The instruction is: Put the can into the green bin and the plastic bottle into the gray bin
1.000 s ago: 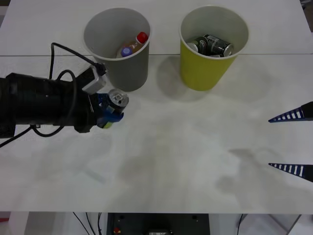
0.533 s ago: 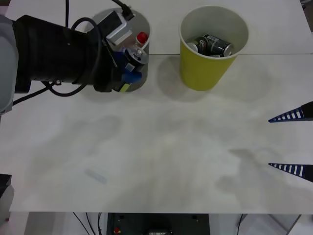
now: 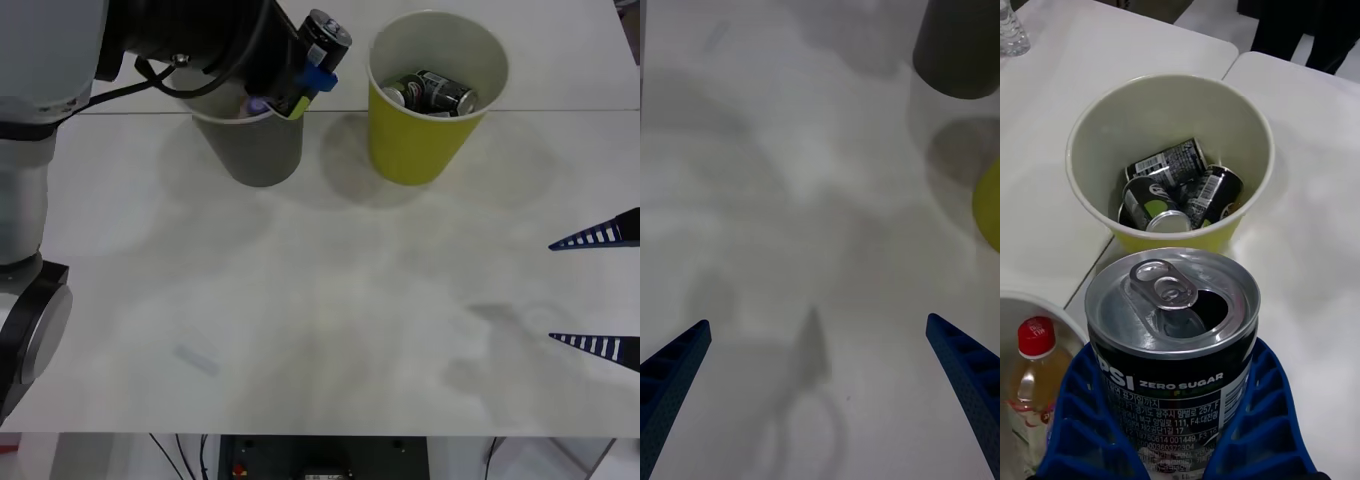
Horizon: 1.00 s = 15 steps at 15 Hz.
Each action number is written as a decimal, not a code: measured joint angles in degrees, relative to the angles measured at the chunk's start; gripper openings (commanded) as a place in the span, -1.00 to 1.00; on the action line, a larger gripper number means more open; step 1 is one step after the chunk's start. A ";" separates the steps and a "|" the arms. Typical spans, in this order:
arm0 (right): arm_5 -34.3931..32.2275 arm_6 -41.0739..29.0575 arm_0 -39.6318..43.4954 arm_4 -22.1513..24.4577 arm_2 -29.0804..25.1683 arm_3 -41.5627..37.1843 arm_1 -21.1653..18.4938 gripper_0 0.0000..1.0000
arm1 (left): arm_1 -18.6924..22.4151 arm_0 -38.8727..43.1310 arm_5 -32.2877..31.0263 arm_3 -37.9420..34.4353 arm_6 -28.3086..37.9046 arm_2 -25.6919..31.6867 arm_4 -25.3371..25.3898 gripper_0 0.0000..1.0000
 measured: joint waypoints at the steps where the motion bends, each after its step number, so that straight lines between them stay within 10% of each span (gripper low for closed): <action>1: 0.00 0.00 0.00 0.00 0.00 0.00 0.00 1.00 | -0.35 -2.92 0.00 3.24 0.04 -0.71 -0.41 -0.99; 7: 0.00 0.00 0.00 0.00 0.00 0.00 0.00 1.00 | -6.45 -16.01 0.01 20.14 -0.01 1.03 -8.46 -0.98; 15: 0.00 0.00 0.00 0.00 0.00 0.00 0.00 1.00 | -13.39 -17.87 0.01 21.26 0.97 1.42 -16.61 -0.99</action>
